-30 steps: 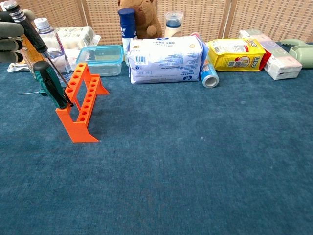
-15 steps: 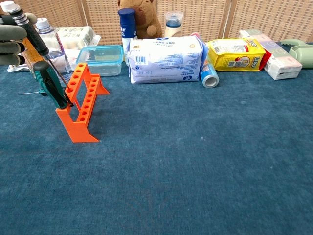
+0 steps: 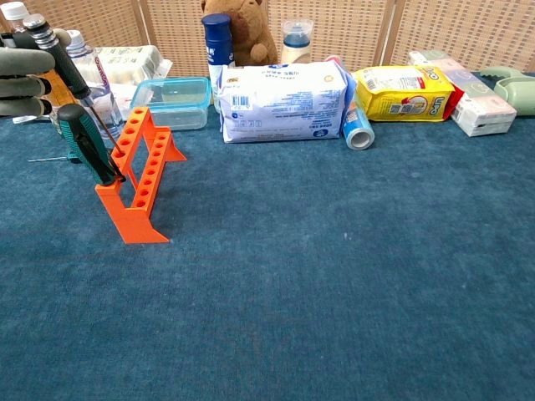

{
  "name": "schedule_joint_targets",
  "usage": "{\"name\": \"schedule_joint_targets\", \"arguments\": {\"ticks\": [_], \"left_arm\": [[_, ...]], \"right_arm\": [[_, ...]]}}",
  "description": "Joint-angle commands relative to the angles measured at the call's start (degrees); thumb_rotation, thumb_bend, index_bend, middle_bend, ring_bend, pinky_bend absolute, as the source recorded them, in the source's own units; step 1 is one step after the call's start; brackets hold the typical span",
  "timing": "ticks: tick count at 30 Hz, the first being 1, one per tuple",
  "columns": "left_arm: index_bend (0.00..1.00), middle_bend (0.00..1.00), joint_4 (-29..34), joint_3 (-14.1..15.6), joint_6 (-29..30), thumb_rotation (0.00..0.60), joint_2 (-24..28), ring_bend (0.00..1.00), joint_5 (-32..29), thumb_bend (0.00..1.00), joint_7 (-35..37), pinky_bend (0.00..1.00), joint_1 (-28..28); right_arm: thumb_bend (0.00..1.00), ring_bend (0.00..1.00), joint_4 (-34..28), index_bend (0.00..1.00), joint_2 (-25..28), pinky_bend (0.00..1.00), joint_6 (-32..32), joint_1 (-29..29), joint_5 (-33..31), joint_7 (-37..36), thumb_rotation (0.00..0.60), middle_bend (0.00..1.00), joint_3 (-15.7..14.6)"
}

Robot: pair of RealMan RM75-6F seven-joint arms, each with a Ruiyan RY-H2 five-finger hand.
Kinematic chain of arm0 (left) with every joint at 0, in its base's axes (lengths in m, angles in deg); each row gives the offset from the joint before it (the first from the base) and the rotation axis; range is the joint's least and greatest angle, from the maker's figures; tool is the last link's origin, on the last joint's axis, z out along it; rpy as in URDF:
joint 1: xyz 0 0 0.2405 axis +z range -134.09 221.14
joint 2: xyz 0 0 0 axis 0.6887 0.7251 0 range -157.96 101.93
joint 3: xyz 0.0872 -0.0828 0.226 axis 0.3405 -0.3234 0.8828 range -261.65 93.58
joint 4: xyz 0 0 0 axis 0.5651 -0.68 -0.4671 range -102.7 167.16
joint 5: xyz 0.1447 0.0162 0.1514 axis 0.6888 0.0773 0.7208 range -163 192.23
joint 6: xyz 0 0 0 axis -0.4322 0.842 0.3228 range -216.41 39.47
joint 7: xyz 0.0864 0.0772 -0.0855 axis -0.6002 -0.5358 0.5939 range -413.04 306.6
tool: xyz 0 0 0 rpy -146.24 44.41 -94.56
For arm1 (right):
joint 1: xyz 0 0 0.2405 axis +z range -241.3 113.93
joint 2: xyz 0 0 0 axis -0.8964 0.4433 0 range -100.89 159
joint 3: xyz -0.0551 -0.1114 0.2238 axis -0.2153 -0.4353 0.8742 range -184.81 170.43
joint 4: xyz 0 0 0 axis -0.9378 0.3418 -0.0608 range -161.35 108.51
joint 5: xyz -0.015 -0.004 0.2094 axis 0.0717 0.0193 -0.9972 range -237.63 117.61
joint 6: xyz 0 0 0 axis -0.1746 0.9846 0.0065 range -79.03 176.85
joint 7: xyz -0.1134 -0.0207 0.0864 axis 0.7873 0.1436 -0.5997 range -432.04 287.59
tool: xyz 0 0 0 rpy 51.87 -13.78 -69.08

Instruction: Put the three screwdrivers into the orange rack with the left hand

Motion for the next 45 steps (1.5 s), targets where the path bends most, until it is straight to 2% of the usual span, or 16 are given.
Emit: {"name": "schedule_joint_targets", "arguments": {"ticks": [1,22,25,38,45], "left_arm": [[0.61,0.97,-0.28,0.09,-0.36,0.600,-0.36,1.00,-0.26,0.48,-0.10,1.00,-0.04],[0.61,0.97,-2.39,-0.03,-5.90,0.600,-3.99,1.00,-3.26,0.48,-3.14,1.00,-1.11],[0.61,0.97,-2.62,0.04,-8.09,0.600,-4.70,1.00,-3.83,0.48,-4.68,1.00,-1.69],[0.61,0.97,-1.51,-1.26,-10.74,0.600,-5.29,1.00,-6.06,0.48,-8.81,1.00,-2.06],[0.44,0.97,-0.87,-1.79,-11.82,0.600,-5.15,1.00,-6.95,0.48,-11.07,1.00,-1.99]], "right_arm": [[0.02,0.00,0.01,0.07,0.01,0.00,0.03,0.00,-0.02,-0.02,0.600,0.03,0.03],[0.02,0.00,0.15,0.07,0.03,0.00,-0.34,0.17,-0.20,-0.34,0.600,0.03,0.03],[0.02,0.00,0.19,0.07,0.04,0.00,-0.42,0.21,-0.23,-0.49,0.600,0.03,0.02],[0.02,0.00,0.27,0.07,0.07,0.00,-0.63,0.33,-0.35,-0.71,0.600,0.03,0.05],[0.02,0.00,0.26,0.07,0.11,0.00,-0.59,0.32,-0.30,-0.77,0.600,0.03,0.03]]}}
